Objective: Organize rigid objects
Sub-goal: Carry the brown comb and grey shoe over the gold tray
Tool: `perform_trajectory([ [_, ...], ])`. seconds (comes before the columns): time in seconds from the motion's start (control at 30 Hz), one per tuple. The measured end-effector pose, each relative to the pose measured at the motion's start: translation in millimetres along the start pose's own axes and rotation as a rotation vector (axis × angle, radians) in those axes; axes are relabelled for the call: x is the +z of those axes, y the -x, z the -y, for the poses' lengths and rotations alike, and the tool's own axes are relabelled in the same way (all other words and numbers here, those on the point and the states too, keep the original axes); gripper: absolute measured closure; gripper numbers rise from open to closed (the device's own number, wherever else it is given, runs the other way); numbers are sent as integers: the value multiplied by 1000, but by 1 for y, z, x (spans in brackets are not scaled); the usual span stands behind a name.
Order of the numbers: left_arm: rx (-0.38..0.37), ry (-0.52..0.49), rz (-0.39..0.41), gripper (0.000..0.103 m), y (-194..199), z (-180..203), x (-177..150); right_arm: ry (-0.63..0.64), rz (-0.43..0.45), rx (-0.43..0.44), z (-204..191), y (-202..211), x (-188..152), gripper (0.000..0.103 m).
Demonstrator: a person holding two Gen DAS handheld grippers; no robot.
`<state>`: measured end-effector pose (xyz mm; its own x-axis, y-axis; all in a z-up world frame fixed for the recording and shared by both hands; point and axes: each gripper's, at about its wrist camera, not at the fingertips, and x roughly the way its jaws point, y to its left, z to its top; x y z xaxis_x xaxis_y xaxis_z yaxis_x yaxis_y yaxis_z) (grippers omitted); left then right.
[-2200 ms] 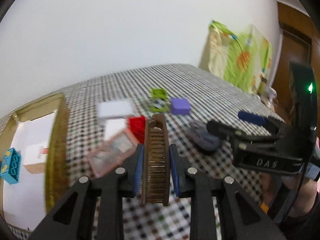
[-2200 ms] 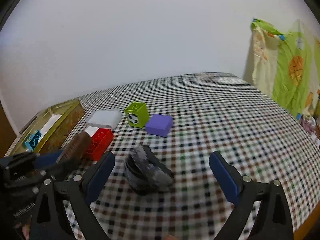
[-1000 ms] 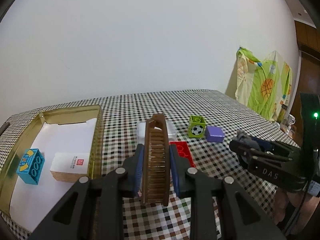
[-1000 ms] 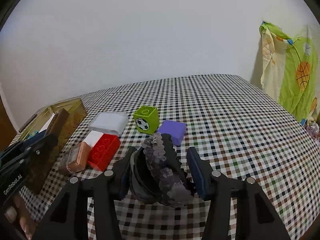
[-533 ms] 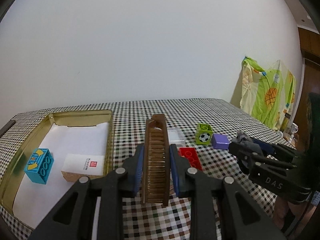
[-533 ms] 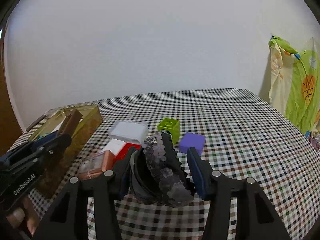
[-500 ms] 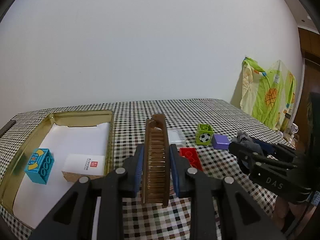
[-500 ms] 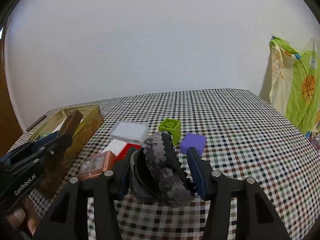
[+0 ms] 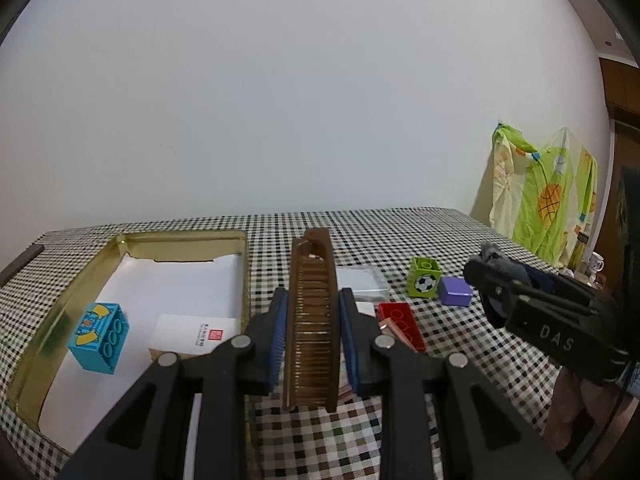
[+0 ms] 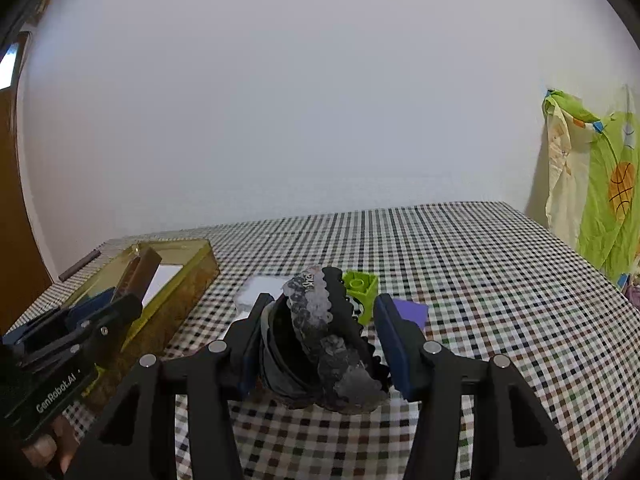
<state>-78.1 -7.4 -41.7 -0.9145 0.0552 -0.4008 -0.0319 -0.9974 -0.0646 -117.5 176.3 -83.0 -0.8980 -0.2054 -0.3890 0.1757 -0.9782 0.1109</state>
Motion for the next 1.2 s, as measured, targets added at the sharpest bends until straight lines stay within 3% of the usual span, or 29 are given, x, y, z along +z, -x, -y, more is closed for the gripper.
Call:
perform_trajectory([
  [0.33, 7, -10, 31, 80, 5, -2, 0, -26, 83, -42, 0, 9, 1, 49],
  [0.7, 1, -3, 26, 80, 6, -7, 0, -32, 88, -87, -5, 16, 0, 49],
  [0.93, 17, 10, 65, 80, 19, -18, -3, 13, 105, -143, -15, 23, -2, 49],
  [1.2, 47, 49, 69, 80, 34, -52, -5, -35, 70, -85, -32, 15, -3, 49],
])
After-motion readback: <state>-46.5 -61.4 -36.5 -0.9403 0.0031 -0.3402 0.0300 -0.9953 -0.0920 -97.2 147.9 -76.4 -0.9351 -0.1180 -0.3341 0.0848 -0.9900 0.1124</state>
